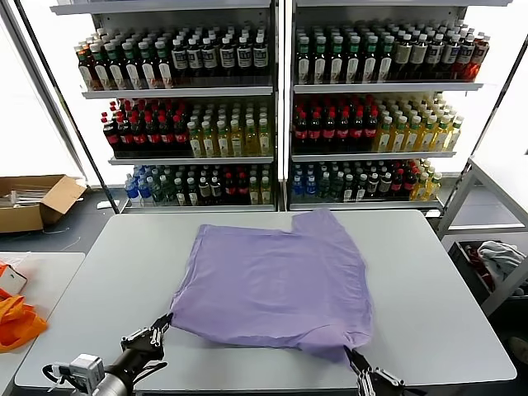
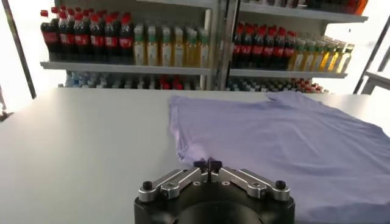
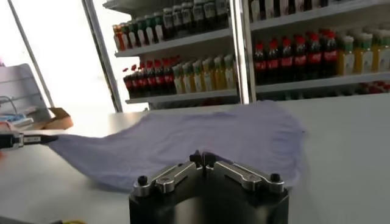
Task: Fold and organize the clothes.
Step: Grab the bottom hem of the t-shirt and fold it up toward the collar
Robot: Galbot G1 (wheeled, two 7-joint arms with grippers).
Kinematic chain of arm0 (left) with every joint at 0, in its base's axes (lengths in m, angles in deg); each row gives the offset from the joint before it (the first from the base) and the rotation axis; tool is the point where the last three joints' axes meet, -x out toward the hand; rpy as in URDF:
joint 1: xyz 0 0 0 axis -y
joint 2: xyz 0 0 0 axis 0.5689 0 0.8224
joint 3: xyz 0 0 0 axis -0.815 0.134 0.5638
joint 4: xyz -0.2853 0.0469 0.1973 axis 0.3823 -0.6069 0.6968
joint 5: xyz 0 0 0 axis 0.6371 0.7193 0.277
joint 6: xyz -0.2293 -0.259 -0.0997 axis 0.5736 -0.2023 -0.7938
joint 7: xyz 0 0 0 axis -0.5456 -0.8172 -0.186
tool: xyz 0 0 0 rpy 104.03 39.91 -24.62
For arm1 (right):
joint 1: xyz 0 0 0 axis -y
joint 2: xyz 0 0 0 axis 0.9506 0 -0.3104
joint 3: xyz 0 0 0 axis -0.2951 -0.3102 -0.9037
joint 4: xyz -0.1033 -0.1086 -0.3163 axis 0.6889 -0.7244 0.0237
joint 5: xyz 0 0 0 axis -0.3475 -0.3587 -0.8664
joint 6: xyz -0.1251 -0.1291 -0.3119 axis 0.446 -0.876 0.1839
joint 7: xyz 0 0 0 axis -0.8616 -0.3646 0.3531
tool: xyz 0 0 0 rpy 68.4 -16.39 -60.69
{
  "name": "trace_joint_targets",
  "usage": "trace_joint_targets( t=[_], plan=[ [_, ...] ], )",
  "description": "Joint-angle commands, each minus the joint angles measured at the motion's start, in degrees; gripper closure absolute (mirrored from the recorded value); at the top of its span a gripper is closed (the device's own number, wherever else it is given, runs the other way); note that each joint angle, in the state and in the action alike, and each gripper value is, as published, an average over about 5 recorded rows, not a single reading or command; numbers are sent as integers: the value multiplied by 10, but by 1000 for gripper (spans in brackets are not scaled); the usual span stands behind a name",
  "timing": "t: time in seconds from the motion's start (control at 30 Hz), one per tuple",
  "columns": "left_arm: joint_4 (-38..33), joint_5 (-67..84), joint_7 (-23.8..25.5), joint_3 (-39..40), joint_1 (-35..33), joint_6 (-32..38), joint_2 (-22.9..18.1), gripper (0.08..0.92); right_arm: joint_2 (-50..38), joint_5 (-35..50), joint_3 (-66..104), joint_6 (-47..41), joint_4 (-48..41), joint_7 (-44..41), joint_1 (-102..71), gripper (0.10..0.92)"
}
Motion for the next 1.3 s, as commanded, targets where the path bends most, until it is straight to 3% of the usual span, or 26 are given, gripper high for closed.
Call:
trace_joint_targets(
  t=[0.03,0.43,1.03,1.13,1.3],
  plan=[
    [45,18,18,2,66,9,30,915,4,30,3,2,-30,3,124,918],
    [158,57,23,51,226,-9,53,915,-13,56,-9,-16,-140,23,258,918],
    [388,39,11,116,401,-7,30,914,-18,2,-127,-42,-353,22,425,916],
    [403,36,13,117,408,-6,31,915,-14,-4,-138,-64,-362,32,439,883],
    [375,24,14,104,387,-4,37,894,-10,-11,-122,-96,-338,59,430,747]
  ],
)
